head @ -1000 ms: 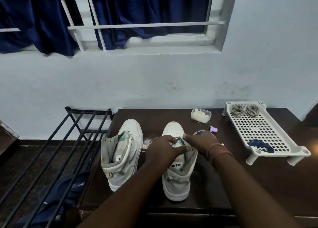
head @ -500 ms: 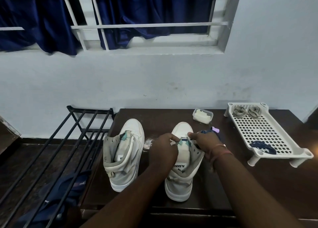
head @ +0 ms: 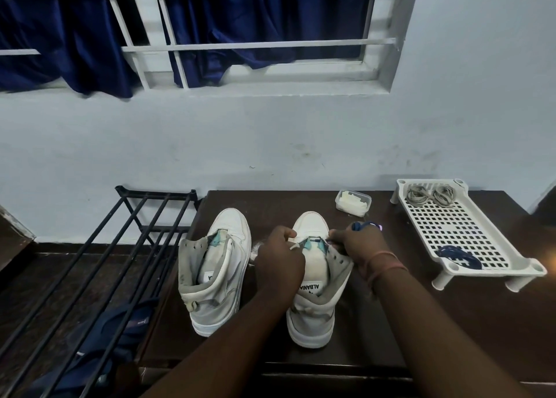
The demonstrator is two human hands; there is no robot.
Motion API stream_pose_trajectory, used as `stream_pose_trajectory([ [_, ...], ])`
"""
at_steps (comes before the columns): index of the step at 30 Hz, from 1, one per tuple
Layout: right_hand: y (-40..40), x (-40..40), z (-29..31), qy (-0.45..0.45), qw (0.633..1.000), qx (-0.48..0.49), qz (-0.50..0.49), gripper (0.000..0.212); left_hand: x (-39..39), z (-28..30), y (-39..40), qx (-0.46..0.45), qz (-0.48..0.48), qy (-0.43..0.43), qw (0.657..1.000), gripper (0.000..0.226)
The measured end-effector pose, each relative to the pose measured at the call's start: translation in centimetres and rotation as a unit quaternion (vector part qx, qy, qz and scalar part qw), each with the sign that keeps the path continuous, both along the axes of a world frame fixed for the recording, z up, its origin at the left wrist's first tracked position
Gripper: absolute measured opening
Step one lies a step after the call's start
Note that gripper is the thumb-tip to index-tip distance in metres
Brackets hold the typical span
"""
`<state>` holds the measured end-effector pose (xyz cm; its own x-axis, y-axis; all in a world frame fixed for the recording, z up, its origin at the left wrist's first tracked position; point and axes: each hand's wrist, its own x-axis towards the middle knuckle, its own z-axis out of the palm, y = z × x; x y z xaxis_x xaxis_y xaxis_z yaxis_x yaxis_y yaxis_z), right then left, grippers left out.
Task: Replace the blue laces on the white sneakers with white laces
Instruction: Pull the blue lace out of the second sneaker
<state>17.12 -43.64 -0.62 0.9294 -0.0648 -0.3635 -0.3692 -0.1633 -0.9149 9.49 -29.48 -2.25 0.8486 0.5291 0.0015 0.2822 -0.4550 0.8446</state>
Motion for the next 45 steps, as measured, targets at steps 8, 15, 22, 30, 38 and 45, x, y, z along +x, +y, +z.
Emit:
stream_pose_trajectory([
  [8, 0.0, 0.1, 2.4, -0.071, 0.990, 0.105, -0.055, 0.017, 1.5, 0.5, 1.2, -0.023, 0.036, -0.001, 0.999, 0.023],
  [15, -0.1, -0.9, 4.8, -0.134, 0.977, 0.154, -0.053, 0.031, 2.7, 0.6, 1.9, -0.105, 0.033, -0.018, 0.994, 0.018],
  [22, 1.2, -2.3, 5.7, -0.156, 0.968, 0.189, 0.048, 0.040, 1.8, 5.2, 2.7, -0.117, -0.091, -0.072, 0.986, 0.028],
  [30, 1.9, -4.1, 7.0, -0.168, 0.966, 0.155, 0.120, 0.038, -0.7, 6.4, 3.7, -0.032, -0.176, -0.110, 0.978, 0.010],
  [38, -3.0, -2.7, 6.1, -0.070, 0.985, -0.120, 0.101, 0.035, -2.3, 8.6, 4.0, -0.411, -0.063, -0.032, 0.909, 0.010],
  [45, -2.4, -4.8, 7.2, -0.065, 0.907, -0.369, 0.193, 0.048, -4.2, 8.0, 3.8, -0.529, -0.106, 0.038, 0.841, 0.022],
])
